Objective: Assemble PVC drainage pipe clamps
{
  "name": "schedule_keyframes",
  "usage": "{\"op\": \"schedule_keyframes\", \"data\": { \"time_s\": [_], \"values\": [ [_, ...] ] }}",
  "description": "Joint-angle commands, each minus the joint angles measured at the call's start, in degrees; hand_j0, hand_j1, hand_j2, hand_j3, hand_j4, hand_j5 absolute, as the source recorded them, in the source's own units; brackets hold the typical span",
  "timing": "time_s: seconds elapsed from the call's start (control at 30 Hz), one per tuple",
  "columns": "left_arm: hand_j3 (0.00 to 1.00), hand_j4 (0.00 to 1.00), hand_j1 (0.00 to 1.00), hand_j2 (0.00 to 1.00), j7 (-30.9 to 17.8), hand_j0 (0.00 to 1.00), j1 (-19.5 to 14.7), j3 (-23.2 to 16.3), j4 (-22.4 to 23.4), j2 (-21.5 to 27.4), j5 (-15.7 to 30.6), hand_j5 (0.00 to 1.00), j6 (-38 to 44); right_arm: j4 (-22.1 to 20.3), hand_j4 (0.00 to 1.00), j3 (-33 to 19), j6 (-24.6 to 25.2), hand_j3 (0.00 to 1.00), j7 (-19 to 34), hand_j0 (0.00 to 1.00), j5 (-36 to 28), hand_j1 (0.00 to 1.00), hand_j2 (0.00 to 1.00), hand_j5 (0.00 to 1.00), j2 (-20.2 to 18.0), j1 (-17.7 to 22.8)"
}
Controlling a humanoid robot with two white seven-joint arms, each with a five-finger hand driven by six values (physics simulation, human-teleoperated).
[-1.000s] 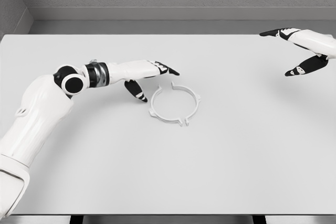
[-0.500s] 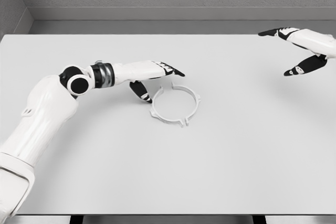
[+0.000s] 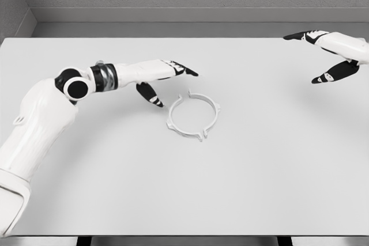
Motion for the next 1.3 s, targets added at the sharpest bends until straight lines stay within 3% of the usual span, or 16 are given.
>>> {"op": "schedule_keyframes", "data": {
  "time_s": [0.0, 0.07, 0.1, 0.33, 0.4, 1.27],
  "values": [
    [1.0, 1.0, 1.0, 1.0, 0.04, 1.0, 1.14, -0.09, -6.76, 4.12, 5.2, 1.0, 0.19, -0.02, 1.0, -0.04, 0.17, 1.0, -0.03, 1.0, -0.42, 1.0, 1.0, 1.0, -0.06, 0.0],
    [1.0, 1.0, 1.0, 1.0, 0.04, 1.0, 5.27, -0.36, -16.0, 7.03, 6.26, 1.0, 0.19, -0.02, 1.0, -0.04, 0.17, 1.0, -0.03, 1.0, -0.42, 1.0, 1.0, 1.0, -0.15, 0.0],
    [1.0, 1.0, 1.0, 1.0, 0.04, 1.0, 5.81, -2.29, -17.15, 7.38, 6.26, 1.0, 0.19, -0.02, 1.0, -0.04, 0.17, 1.0, -0.03, 1.0, -0.42, 1.0, 1.0, 1.0, -0.15, 0.0],
    [1.0, 1.0, 1.0, 1.0, 0.04, 1.0, 5.72, -2.73, -13.73, 6.15, 5.74, 1.0, 0.19, -0.11, 1.0, -0.04, 0.17, 1.0, -0.03, 1.0, -0.42, 1.0, 1.0, 1.0, -0.15, 0.0],
    [1.0, 1.0, 1.0, 1.0, 0.04, 1.0, 5.63, -2.64, -10.83, 5.8, 4.42, 1.0, 0.19, -0.11, 1.0, -0.04, 0.17, 1.0, -0.03, 1.0, -0.42, 1.0, 1.0, 1.0, -0.15, 0.09],
    [1.0, 1.0, 1.0, 1.0, 0.04, 1.0, 5.28, -2.82, -7.31, 1.93, 3.28, 1.0, 0.19, -0.64, 1.0, 0.04, 0.17, 1.0, -0.03, 1.0, -0.42, 1.0, 1.0, 1.0, -0.15, 0.44]
  ]
}}
